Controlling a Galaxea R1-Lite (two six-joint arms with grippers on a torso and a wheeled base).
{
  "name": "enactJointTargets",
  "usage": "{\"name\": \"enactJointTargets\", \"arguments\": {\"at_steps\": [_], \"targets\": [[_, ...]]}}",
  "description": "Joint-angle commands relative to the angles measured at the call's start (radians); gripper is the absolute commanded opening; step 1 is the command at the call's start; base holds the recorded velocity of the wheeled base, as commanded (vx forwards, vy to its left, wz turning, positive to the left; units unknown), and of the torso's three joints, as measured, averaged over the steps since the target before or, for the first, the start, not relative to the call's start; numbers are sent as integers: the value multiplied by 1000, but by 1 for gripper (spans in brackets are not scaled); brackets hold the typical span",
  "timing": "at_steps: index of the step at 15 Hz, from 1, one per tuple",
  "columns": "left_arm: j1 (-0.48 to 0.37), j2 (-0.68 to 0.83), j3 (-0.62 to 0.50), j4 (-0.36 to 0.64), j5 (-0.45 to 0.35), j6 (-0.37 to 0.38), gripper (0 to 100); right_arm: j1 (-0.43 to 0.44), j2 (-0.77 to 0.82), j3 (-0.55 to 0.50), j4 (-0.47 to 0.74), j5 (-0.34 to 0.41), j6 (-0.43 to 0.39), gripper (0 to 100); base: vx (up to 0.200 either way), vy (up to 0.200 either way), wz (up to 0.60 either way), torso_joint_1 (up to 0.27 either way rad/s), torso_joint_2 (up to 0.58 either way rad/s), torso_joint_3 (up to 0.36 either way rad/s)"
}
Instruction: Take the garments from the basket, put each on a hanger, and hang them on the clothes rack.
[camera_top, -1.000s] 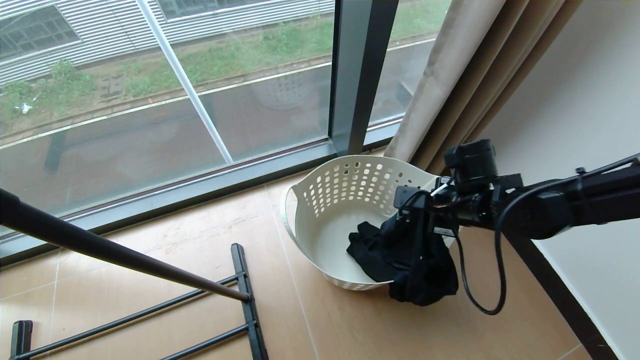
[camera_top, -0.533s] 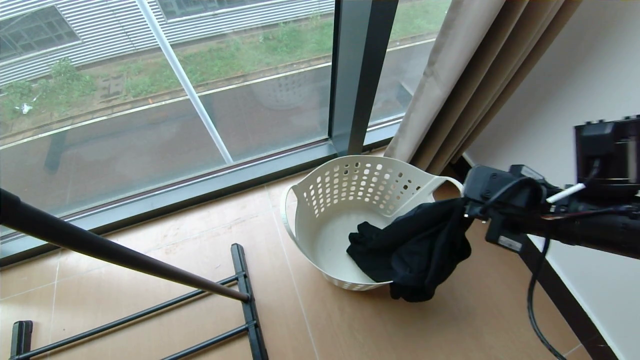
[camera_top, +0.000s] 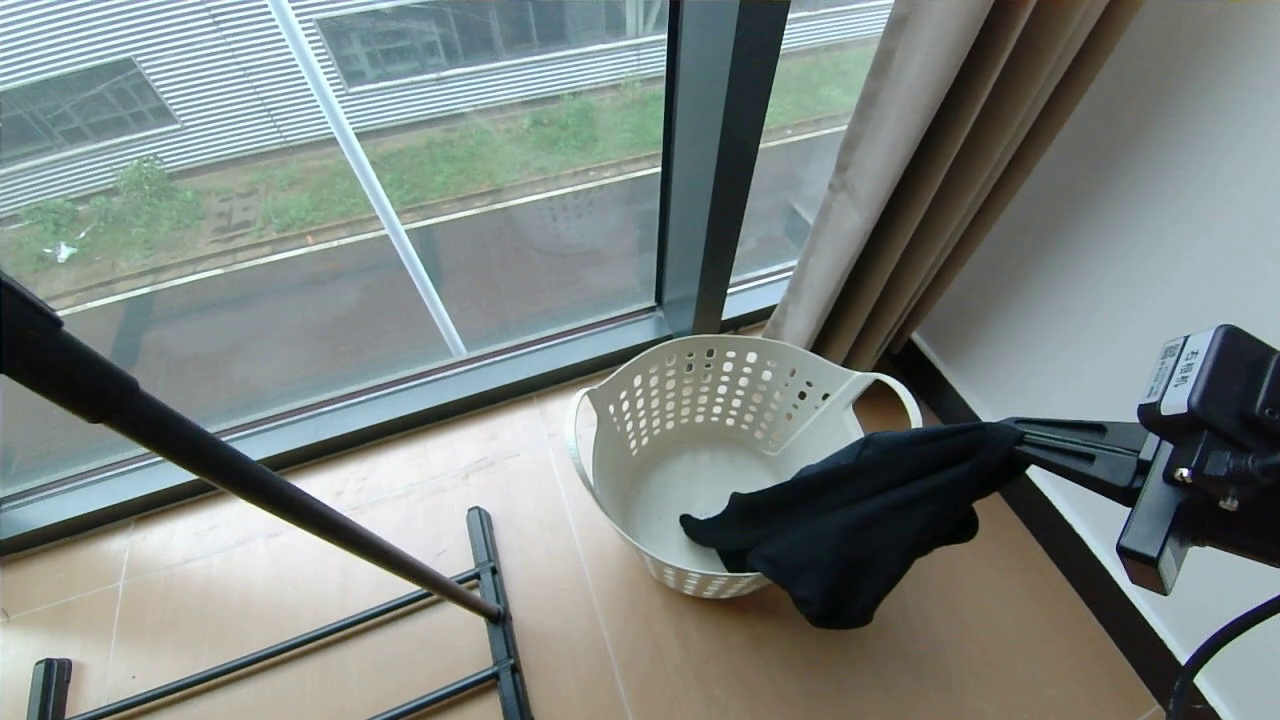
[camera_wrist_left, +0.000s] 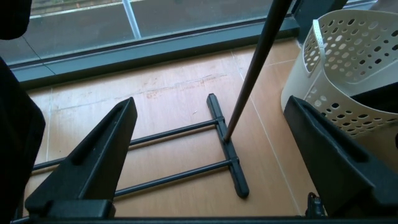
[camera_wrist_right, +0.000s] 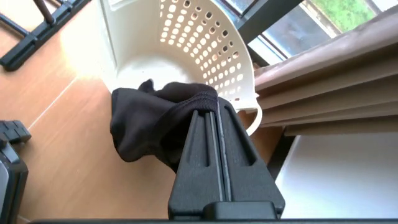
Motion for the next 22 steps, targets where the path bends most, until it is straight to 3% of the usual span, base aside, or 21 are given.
{"name": "enactJointTargets", "arguments": {"at_steps": [1,12,22], "targets": [[0,1,1,0,1,-1,100,-1,24,-5,-1,0,11,0,0,0,0,7,2,193],[0,1,0,0,1,-1,100,-42,86,-31,-7,-1,25,0,0,0,0,1,-2,197],[0,1,0,0,1,-1,100,-42,87,-29,-7,-1,23,0,0,0,0,87,-402,-116]]}}
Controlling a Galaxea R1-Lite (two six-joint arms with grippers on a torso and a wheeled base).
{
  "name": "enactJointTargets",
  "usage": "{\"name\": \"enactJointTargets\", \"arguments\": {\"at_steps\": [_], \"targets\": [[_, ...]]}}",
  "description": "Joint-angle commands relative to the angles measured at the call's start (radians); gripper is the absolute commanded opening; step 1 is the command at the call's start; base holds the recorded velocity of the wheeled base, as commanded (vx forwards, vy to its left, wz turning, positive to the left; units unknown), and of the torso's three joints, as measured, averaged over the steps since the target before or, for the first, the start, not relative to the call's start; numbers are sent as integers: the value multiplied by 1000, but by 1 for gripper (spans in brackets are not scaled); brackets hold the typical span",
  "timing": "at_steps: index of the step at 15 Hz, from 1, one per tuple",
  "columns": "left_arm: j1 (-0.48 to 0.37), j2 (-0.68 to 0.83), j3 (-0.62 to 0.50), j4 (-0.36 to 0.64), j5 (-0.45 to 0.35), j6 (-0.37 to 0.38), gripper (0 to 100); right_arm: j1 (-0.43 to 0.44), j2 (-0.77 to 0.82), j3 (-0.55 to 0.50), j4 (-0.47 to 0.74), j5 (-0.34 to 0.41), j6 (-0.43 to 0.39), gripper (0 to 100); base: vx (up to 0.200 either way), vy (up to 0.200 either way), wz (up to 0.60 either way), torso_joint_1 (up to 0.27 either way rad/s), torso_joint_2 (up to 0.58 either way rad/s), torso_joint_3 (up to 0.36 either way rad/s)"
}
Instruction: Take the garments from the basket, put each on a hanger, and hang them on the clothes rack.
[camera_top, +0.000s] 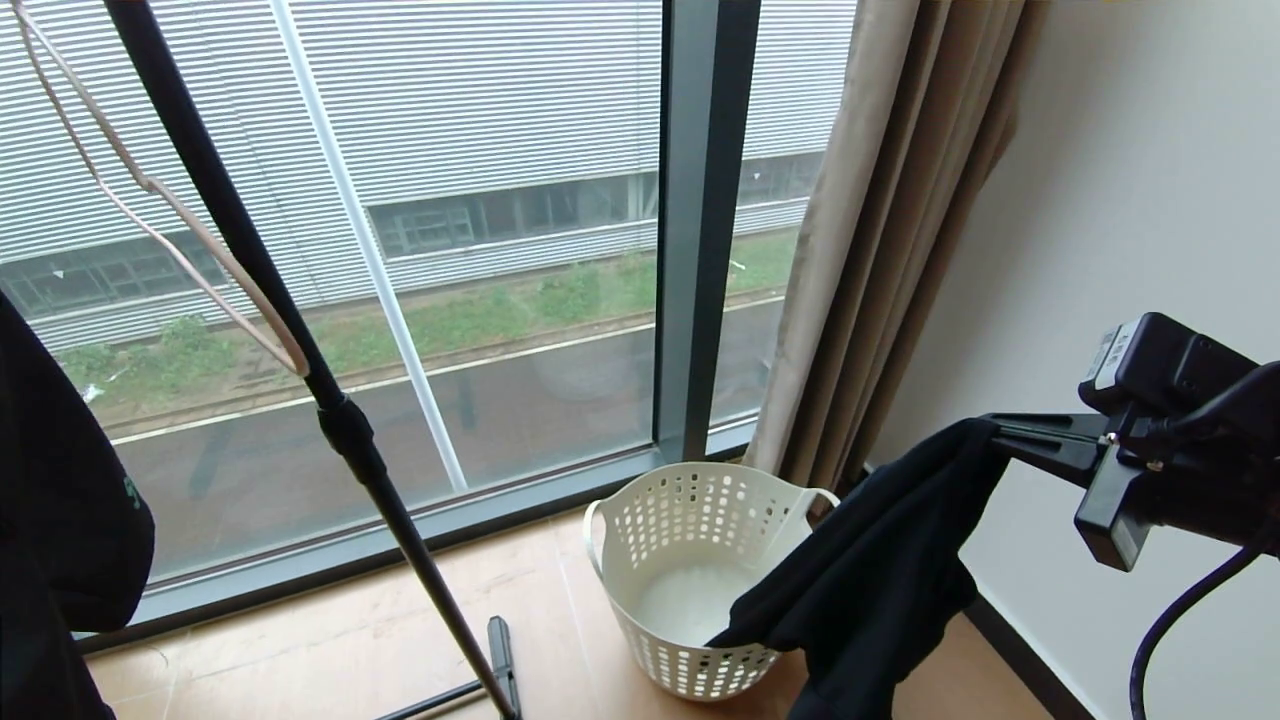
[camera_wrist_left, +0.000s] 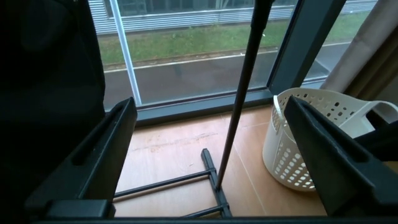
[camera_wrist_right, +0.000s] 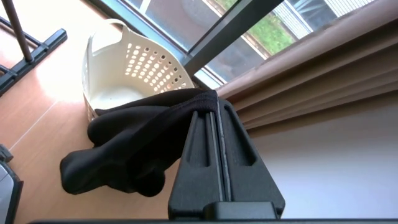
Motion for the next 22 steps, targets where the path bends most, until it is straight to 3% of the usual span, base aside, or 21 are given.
{"name": "enactJointTargets", "arguments": {"at_steps": [1,11,22], "targets": [[0,1,0,1,0,-1,100,1,4,1,0,1,0,0,0,0,0,144,-461,-119],[0,1,1,1,1,-1,100,1,4,2,0,1,0,0,0,0,0,183,-492,-116],[0,1,1,-1,1,-1,100,1,6,4,1,1,0,0,0,0,0,251,-565,-304]]}}
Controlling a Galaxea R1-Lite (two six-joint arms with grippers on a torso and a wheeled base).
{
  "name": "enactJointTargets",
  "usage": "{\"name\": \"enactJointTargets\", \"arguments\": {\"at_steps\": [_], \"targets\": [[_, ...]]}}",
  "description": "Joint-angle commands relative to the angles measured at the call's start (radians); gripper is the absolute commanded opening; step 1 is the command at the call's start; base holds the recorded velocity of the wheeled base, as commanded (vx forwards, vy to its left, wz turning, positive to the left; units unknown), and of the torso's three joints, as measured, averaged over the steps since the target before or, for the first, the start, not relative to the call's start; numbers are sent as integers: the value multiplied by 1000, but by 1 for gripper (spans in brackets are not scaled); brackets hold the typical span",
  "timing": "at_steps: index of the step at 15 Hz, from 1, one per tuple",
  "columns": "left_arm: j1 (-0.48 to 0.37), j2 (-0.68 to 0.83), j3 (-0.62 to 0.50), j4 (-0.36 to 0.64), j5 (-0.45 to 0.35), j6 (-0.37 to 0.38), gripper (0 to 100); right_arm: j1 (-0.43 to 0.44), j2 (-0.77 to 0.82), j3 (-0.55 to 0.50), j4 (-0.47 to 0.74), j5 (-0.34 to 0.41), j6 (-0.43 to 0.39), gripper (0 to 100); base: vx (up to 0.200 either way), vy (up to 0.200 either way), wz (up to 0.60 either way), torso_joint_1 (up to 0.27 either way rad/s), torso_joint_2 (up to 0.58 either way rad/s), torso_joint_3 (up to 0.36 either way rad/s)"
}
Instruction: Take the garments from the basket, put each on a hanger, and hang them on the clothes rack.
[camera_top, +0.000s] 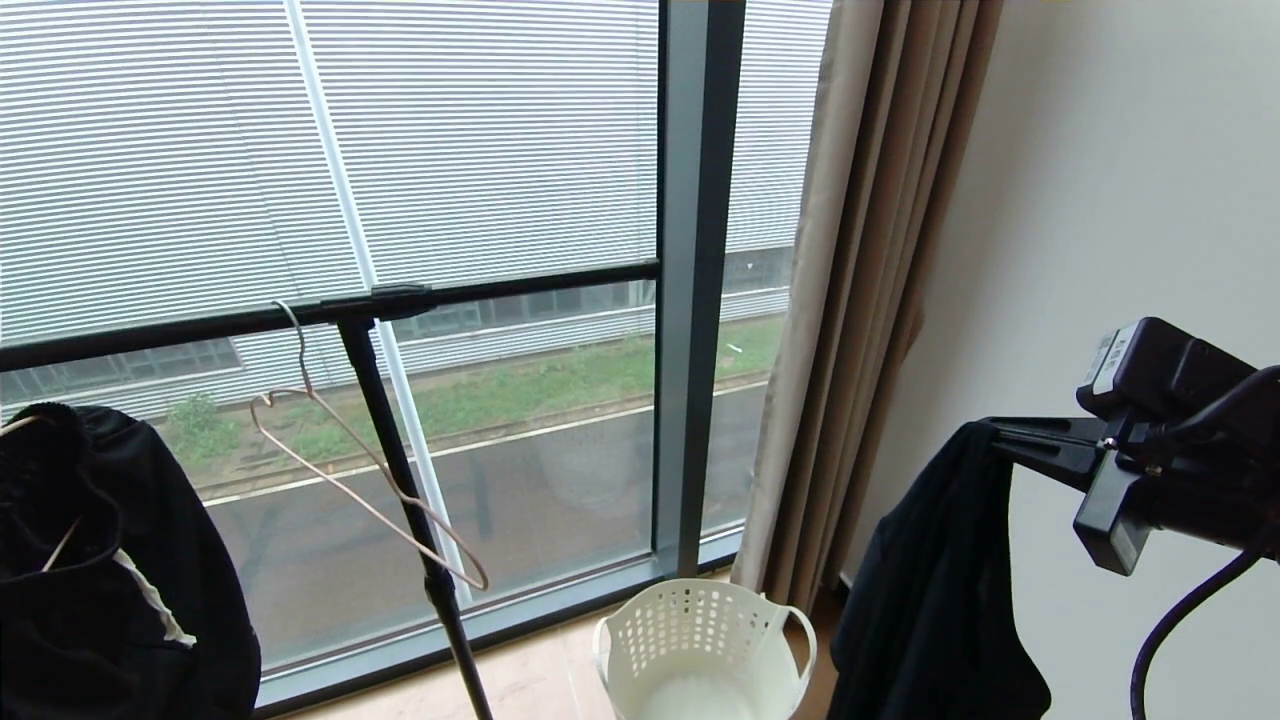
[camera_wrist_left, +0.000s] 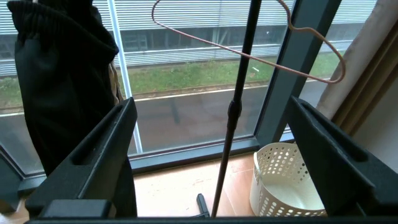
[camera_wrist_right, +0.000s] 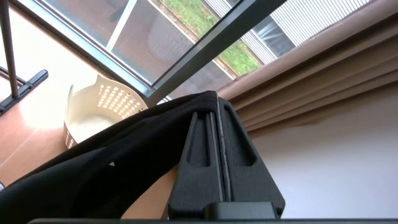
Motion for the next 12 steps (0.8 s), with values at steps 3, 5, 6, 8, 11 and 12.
{"name": "enactJointTargets", "arguments": {"at_steps": [3,5,6,8,11,12], "targets": [[0,1,0,0,0,0,100,0,8,1,0,0,0,0,0,0,0,194,-427,-232],[0,1,0,0,0,0,100,0,10,3,0,0,0,0,0,0,0,181,-386,-210],[0,1,0,1,0,0,100,0,10,3,0,0,0,0,0,0,0,168,-369,-198],[0,1,0,0,0,0,100,0,10,3,0,0,0,0,0,0,0,168,-369,-193],[0,1,0,0,0,-2,100,0,8,3,-2,0,-2,0,0,0,0,170,-349,-188],[0,1,0,0,0,-2,100,0,8,3,-2,0,-2,0,0,0,0,56,-119,-66]]}}
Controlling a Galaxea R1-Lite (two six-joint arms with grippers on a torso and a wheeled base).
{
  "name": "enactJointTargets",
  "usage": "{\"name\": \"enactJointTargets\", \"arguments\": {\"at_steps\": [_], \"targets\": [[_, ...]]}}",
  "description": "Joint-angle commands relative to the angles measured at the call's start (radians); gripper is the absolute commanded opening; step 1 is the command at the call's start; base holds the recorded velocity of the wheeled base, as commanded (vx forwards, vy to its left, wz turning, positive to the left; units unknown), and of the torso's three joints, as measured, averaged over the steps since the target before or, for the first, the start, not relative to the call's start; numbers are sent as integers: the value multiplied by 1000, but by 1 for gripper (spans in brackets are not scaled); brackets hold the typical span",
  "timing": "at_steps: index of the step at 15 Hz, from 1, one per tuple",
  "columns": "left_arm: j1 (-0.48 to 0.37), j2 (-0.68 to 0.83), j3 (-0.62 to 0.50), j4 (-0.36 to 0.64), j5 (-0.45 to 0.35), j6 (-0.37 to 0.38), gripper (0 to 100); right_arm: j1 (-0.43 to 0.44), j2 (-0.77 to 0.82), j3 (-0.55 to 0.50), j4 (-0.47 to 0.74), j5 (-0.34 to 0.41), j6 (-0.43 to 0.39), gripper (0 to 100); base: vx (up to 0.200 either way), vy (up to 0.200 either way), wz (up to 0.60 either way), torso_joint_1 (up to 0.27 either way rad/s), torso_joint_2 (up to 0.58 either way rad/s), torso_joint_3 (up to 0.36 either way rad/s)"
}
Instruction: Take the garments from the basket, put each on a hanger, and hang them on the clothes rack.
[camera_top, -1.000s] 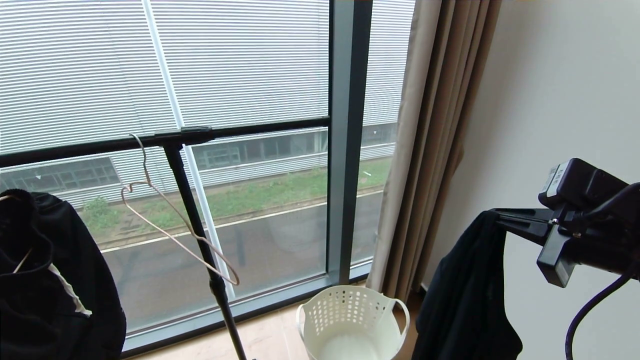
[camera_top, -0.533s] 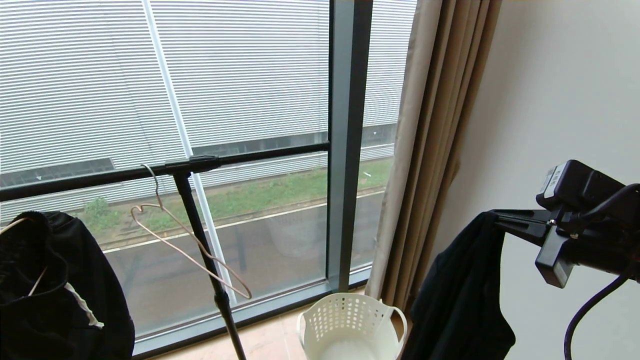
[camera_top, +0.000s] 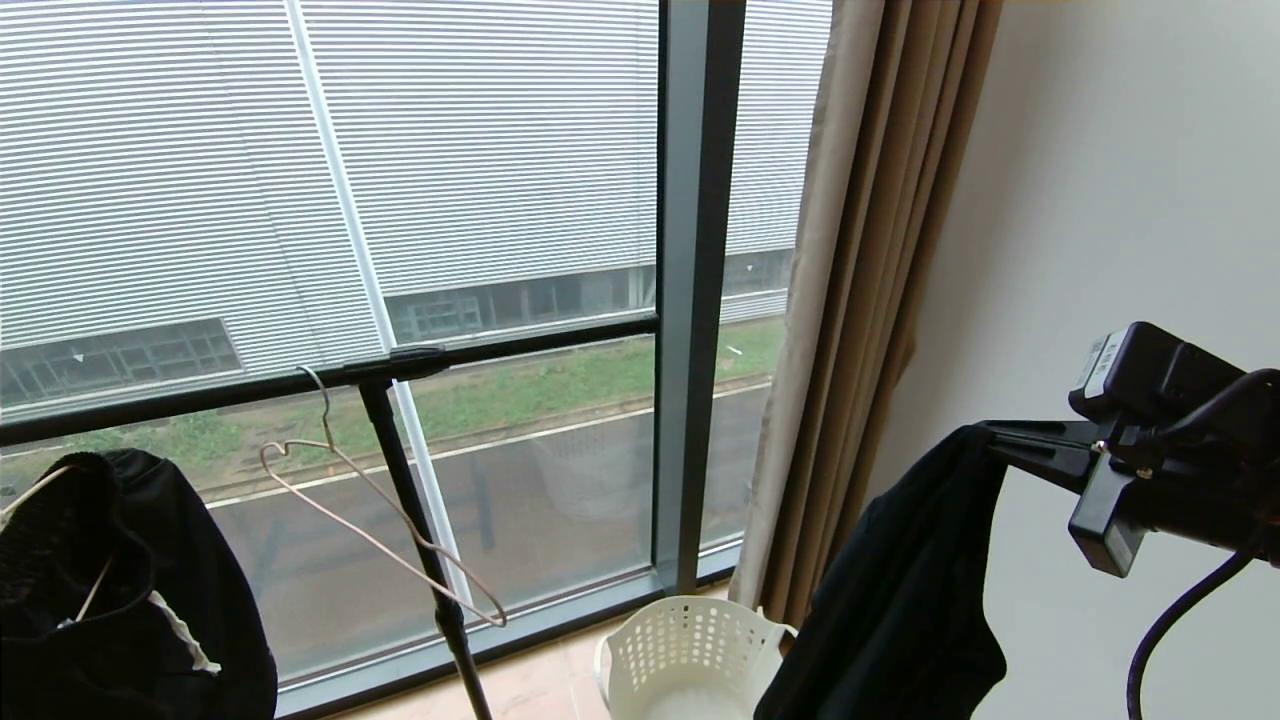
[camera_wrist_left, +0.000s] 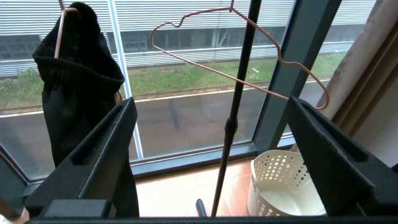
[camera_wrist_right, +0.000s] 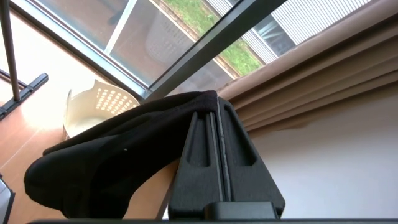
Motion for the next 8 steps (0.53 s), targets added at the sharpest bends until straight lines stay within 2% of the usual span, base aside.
{"name": "enactJointTargets", "arguments": {"at_steps": [1,3,8], "targets": [[0,1,0,0,0,1,100,0,0,-1,-3,0,0,0,0,0,0,0,0,0],[0,1,0,0,0,-1,100,0,3,2,-17,0,0,0,0,0,0,0,0,0],[0,1,1,0,0,2,100,0,3,3,-19,0,0,0,0,0,600,1,-2,1]]}}
